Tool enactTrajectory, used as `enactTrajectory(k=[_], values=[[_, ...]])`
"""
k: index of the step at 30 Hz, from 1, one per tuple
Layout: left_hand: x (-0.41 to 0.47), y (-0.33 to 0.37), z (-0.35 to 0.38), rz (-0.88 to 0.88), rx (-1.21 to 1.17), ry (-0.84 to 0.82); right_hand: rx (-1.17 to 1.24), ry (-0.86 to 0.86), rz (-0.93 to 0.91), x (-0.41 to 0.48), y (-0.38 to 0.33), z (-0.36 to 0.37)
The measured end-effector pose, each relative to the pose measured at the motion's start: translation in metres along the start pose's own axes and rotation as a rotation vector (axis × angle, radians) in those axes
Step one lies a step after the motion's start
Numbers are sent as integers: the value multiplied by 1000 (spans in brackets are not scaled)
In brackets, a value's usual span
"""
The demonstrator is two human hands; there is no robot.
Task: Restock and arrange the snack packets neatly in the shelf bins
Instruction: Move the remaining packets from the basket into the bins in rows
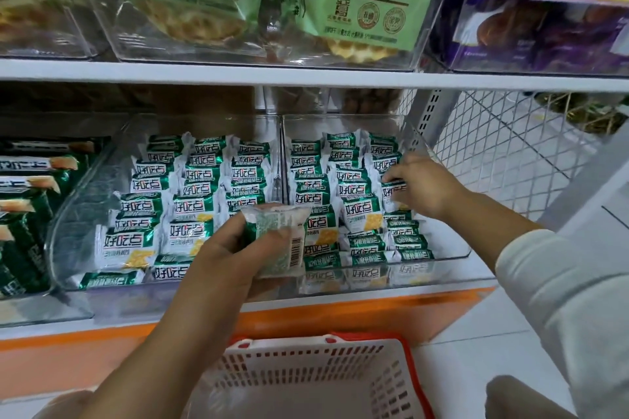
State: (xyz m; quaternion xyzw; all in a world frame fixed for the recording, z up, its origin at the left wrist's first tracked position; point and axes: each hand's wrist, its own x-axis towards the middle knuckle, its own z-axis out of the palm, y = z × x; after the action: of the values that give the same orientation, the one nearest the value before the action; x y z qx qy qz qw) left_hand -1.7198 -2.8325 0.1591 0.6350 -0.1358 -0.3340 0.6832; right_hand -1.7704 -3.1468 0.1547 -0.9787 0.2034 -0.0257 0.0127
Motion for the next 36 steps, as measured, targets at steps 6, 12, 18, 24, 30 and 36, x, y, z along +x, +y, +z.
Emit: enactTrajectory(k=[6,12,18,24,30,36], values=[[7,-9,-5,-87,-153,1,-30,95,82,-9,-5,9],[6,-10,-3,-118,-185,-45,623,342,127,-80,-69,-15],[-8,-8,6,-63,-81,-101,1219,43,155,-139,-139,-22],[-23,-8,9,129,236,-131,1365,99,266,-155,-137,-19],[-27,-6,5,243,441,-213,1402,85,298,-156,-136,-22],[-24,-1,7,99,252,-148,1041,-56,42,-154,-122,-19]])
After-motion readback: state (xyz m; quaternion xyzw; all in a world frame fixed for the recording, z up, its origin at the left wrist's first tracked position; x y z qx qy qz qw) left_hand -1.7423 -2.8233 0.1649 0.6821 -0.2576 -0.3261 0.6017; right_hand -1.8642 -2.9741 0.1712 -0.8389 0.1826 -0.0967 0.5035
